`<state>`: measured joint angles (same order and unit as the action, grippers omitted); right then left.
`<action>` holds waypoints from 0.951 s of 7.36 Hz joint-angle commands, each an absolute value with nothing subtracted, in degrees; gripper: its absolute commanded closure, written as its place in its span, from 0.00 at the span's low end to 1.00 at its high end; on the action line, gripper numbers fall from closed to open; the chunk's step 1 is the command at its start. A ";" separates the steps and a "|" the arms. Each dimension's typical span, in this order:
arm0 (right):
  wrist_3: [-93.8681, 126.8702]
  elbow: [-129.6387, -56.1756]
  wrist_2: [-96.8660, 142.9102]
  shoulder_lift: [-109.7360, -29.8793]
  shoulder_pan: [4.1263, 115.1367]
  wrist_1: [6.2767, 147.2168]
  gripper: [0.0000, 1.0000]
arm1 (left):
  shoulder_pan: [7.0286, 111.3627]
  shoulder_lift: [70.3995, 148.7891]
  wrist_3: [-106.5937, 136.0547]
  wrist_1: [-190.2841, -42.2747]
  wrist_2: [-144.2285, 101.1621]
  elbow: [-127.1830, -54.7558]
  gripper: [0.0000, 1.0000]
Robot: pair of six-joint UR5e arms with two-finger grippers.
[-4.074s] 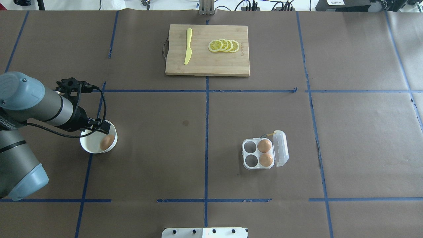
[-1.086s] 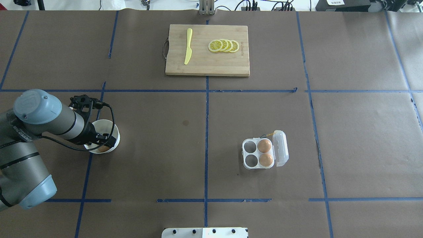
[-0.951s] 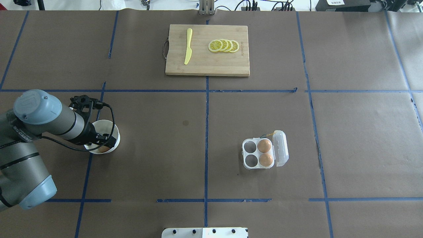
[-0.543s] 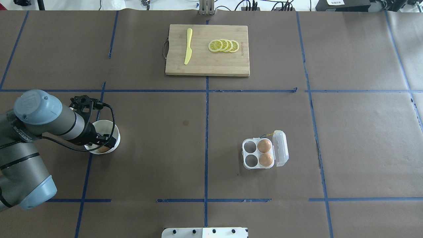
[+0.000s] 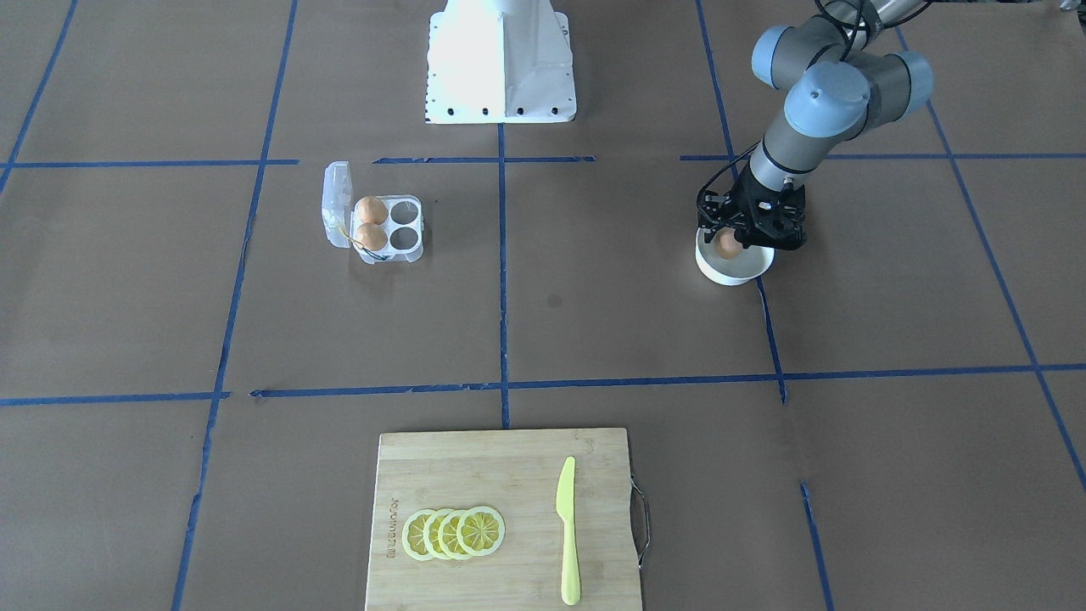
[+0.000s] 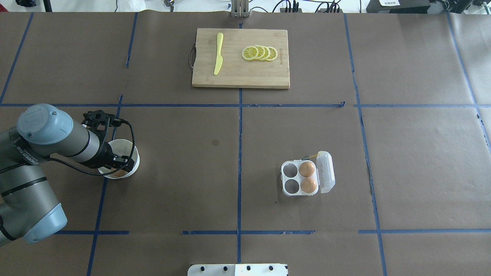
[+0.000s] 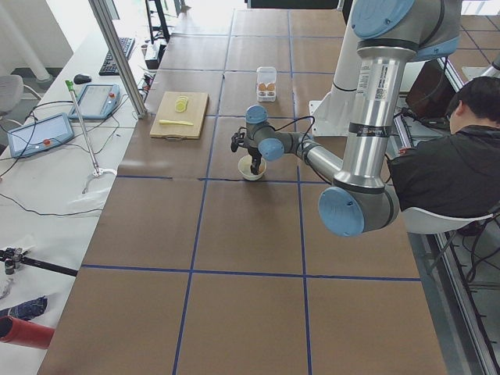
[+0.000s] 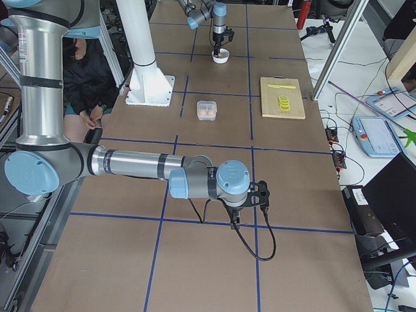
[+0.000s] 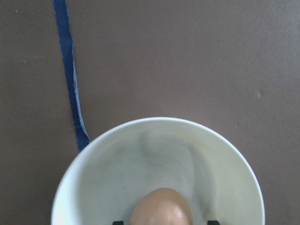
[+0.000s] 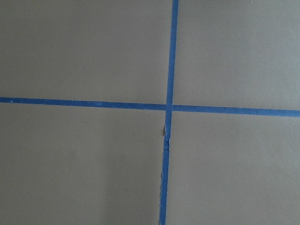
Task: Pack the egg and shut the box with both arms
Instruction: 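Lower the left gripper into the bowl and close it on the egg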
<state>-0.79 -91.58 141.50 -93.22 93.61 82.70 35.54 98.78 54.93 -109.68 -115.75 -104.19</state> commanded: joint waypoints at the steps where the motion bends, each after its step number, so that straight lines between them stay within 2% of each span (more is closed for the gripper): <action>1: -0.70 -91.58 141.50 -93.25 93.69 82.71 0.00 | 35.51 98.79 54.93 -109.69 -115.66 -103.97 0.35; 4: -0.79 -91.67 141.50 -93.25 93.69 82.71 0.00 | 35.51 98.96 54.93 -109.69 -115.75 -103.97 0.40; 5: -0.79 -91.67 141.50 -93.25 93.60 82.71 0.00 | 35.51 99.05 54.93 -109.69 -115.66 -104.15 0.53; 6: -0.79 -91.67 141.59 -93.25 93.60 82.71 0.00 | 35.59 98.97 54.93 -109.69 -115.58 -104.50 0.71; 7: -0.70 -91.58 141.59 -93.25 93.60 82.71 0.00 | 35.77 98.79 55.02 -109.60 -115.58 -104.94 0.83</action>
